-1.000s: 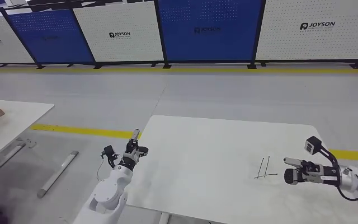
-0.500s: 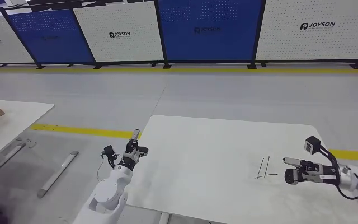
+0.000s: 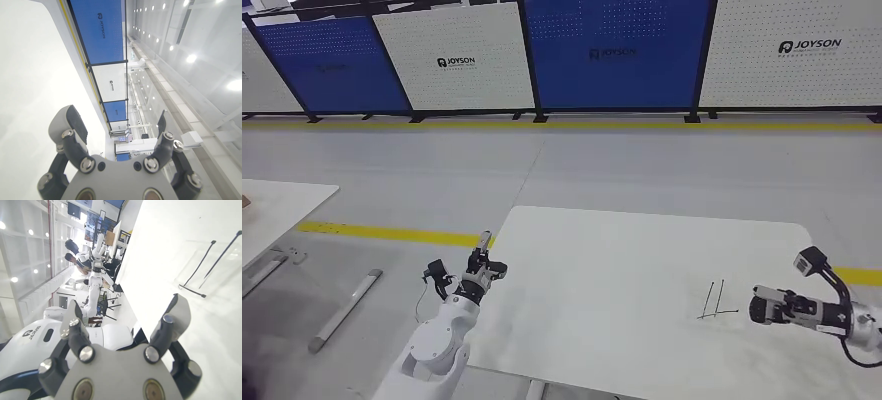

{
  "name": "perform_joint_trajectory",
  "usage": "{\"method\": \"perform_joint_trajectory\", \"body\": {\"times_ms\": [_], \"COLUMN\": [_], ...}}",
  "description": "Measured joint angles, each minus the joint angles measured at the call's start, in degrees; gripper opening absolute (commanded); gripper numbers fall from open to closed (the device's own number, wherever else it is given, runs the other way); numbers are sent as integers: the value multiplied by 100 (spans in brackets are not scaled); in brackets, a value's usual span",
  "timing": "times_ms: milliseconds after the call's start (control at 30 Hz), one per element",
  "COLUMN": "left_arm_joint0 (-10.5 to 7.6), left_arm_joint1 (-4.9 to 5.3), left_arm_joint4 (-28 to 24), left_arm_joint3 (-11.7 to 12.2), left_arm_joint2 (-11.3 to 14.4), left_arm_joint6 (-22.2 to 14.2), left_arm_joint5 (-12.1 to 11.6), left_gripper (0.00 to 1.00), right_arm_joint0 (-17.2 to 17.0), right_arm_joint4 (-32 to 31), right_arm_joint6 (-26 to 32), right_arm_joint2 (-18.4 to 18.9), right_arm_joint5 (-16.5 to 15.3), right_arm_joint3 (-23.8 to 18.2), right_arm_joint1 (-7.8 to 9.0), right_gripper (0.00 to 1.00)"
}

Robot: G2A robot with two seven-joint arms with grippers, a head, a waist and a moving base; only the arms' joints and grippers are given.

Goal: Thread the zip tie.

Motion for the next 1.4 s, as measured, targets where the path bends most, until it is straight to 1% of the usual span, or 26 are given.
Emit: {"method": "perform_joint_trajectory", "body": {"times_ms": [133,300,400,500,600,933,1067,1167,1200,1233,1267,1300,1367,1400], "left_arm_joint0": [0,0,0,0,0,0,0,0,0,0,0,0,0,0], "left_arm_joint1": [0,0,0,0,0,0,0,0,0,0,0,0,0,0], "left_arm_joint4": [0,0,0,0,0,0,0,0,0,0,0,0,0,0], "left_arm_joint3": [0,0,0,0,0,0,0,0,0,0,0,0,0,0], "left_arm_joint2": [0,0,0,0,0,0,0,0,0,0,0,0,0,0], "left_arm_joint6": [0,0,0,0,0,0,0,0,0,0,0,0,0,0], "left_arm_joint5": [0,0,0,0,0,0,0,0,0,0,0,0,0,0], "left_gripper": [100,100,100,100,100,100,100,100,100,100,100,100,100,100], "right_arm_joint0": [323,677,847,949,975,966,839,785,772,762,753,744,738,739], "right_arm_joint4": [-206,-388,-682,-851,-861,-863,-1146,-1140,-1128,-1123,-1122,-1122,-1128,-1139], "right_arm_joint6": [-251,-369,-489,-542,-529,-534,-829,-779,-731,-697,-672,-641,-596,-582], "right_arm_joint2": [-284,-586,-784,-921,-941,-944,-1005,-954,-931,-917,-905,-893,-884,-880], "right_arm_joint5": [151,373,432,338,309,313,328,264,226,197,170,135,94,81], "right_arm_joint3": [438,935,1131,1250,1308,1297,1173,1222,1249,1270,1292,1315,1347,1366], "right_arm_joint1": [-137,-298,-385,-460,-478,-477,-492,-484,-480,-479,-477,-478,-482,-486], "right_gripper": [100,100,100,100,100,100,100,100,90,78,56,47,43,43]}}
